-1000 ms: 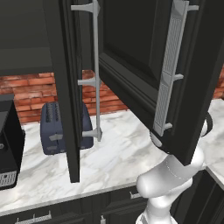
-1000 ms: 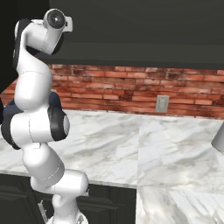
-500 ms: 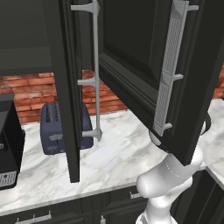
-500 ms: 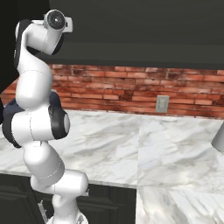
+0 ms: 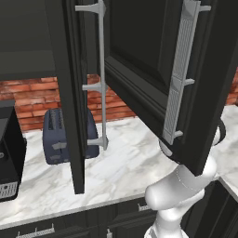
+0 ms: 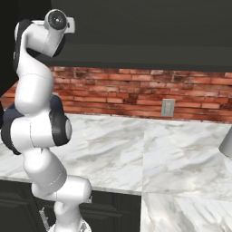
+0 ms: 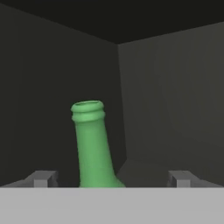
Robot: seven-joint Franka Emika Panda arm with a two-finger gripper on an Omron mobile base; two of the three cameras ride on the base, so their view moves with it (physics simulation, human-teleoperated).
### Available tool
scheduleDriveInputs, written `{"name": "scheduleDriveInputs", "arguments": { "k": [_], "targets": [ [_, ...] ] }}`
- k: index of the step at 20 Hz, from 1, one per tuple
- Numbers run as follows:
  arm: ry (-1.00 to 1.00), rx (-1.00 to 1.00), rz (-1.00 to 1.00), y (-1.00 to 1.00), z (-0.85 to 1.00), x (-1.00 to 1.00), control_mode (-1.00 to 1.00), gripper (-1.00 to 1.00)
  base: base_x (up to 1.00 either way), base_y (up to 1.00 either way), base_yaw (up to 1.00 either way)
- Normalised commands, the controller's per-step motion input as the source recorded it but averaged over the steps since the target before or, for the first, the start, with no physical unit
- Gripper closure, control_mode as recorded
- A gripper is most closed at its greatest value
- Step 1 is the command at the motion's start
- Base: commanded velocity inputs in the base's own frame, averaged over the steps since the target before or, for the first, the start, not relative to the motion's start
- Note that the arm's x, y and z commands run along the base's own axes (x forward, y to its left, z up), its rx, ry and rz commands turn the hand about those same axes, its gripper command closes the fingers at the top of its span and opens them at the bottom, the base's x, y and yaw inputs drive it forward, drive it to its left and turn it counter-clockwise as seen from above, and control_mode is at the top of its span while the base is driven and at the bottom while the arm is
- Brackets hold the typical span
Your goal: Sort all alcoholic drinks to one cabinet, and non-alcoholic drinks to the other.
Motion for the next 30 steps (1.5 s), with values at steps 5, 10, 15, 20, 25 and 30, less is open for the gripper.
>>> {"name": "scheduleDriveInputs", "arguments": {
  "k": [5,10,15,20,25,30],
  "targets": [
    [0.0,0.01,0.0,-0.2,0.23,-0.51,-1.0,-1.0,0.0,0.0,0.0],
    [0.0,0.01,0.0,-0.36,0.24,-0.83,-1.0,-1.0,0.0,0.0,0.0],
    [0.0,0.0,-0.01,-0.51,0.06,-1.0,-1.0,-1.0,0.0,0.0,0.0],
    [0.0,-0.01,-0.12,-0.56,-0.14,-1.0,-1.0,-1.0,0.0,0.0,0.0],
    [0.07,-0.07,-0.22,-0.48,-0.13,-0.92,-1.0,-1.0,0.0,0.0,0.0],
    [0.1,-0.08,-0.24,-0.45,-0.05,-0.72,-1.0,-1.0,0.0,0.0,0.0]
  ]
}}
